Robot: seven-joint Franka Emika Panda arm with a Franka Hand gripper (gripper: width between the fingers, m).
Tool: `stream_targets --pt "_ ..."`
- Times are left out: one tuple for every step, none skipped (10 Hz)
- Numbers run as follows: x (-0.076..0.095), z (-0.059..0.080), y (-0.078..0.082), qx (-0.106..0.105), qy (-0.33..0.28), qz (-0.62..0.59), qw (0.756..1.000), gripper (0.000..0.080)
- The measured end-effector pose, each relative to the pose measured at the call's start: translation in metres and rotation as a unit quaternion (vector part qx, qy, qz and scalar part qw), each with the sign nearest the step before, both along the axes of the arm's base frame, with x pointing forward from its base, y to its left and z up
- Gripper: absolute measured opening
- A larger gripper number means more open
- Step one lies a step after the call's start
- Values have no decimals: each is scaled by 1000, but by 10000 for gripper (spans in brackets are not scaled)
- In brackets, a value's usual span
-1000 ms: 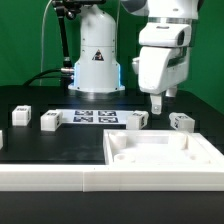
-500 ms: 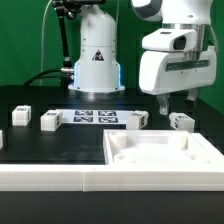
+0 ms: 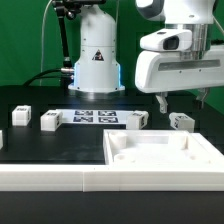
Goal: Assemble one leg
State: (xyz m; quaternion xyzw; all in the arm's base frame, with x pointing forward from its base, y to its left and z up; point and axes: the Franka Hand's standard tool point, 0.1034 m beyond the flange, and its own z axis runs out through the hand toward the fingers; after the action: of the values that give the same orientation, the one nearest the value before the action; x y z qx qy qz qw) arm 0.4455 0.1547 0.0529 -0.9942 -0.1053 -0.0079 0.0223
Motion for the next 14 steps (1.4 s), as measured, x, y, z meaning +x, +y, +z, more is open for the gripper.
stream_targets --pt "-2 -2 8 4 1 -46 999 649" --pt "-3 -3 12 8 0 -63 998 649" --pt "-2 -3 11 8 -1 -64 998 649" --pt "-2 -3 11 7 2 -62 998 649" --pt "-2 -3 11 7 1 -61 998 649" --pt "-3 -3 12 7 2 -60 998 649" --pt "-12 -5 14 -11 45 -54 997 649" --pt "-12 -4 18 -17 66 -53 996 649" --pt "-15 -3 18 -30 106 -41 993 649" --pt "-14 -3 18 -35 143 -28 989 649" --pt "-12 -4 15 -42 170 -29 984 649" --pt "-13 -4 15 -49 195 -28 979 649" --pt "-17 -4 13 -61 233 -25 970 649" --pt "-16 -5 13 -68 264 -23 962 649"
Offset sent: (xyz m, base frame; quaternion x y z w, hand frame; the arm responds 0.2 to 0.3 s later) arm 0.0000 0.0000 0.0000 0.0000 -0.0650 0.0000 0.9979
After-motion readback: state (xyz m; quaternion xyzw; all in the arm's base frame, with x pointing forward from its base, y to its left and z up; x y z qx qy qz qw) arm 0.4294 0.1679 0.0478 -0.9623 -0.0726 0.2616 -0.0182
